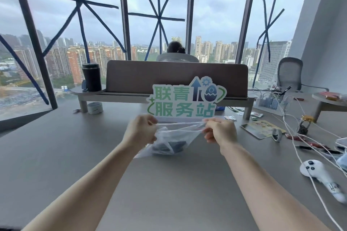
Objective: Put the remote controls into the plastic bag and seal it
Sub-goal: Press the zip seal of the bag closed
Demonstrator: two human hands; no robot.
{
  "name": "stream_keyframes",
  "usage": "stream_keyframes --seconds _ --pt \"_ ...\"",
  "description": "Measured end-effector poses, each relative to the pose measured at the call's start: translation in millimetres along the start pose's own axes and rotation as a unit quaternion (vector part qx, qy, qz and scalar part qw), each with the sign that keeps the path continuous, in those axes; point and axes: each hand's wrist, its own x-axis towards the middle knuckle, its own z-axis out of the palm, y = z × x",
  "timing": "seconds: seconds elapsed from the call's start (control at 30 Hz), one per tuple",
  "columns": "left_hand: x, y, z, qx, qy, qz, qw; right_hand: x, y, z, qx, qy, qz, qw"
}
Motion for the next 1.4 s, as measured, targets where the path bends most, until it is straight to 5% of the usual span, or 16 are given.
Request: stream_keyframes --seconds 0.1,0.17,0.4,0.63,0.77,0.87,1.0,1.17,1.4 --pt "26 44 -35 -0.094 0.110 0.040 0.989 -2 -49 -2 0.094 -0.017 -0.044 0.994" --pt "39 63 -53 -0.141 0.116 0.041 0.982 -5 -75 -4 0.127 -0.031 -0.080 0.988" --pt "41 49 -50 -0.210 -0.006 0.011 0.978 -5 -97 -21 0.007 -0.058 -0.110 0.992" --pt "16 20 -27 -0.208 -0.132 0.036 0.969 -14 -93 -36 -0.149 -0.003 -0.149 0.978" --pt "18 12 -18 -0.120 -0.018 0.064 0.990 -21 -99 -43 -0.164 -0.012 -0.159 0.974" --pt "17 21 -18 -0.168 0.041 0.040 0.984 -20 -99 -47 -0.190 0.009 -0.174 0.966" --pt "13 44 -17 -0.243 0.036 0.031 0.969 -17 -94 -53 -0.351 0.088 -0.231 0.903" --pt "8 74 -5 -0.230 -0.007 0.070 0.971 -34 -103 -27 -0.390 -0.089 -0.355 0.845" --pt "6 93 -5 -0.169 -0.026 0.120 0.978 -21 -115 -7 -0.360 -0.112 -0.362 0.853"
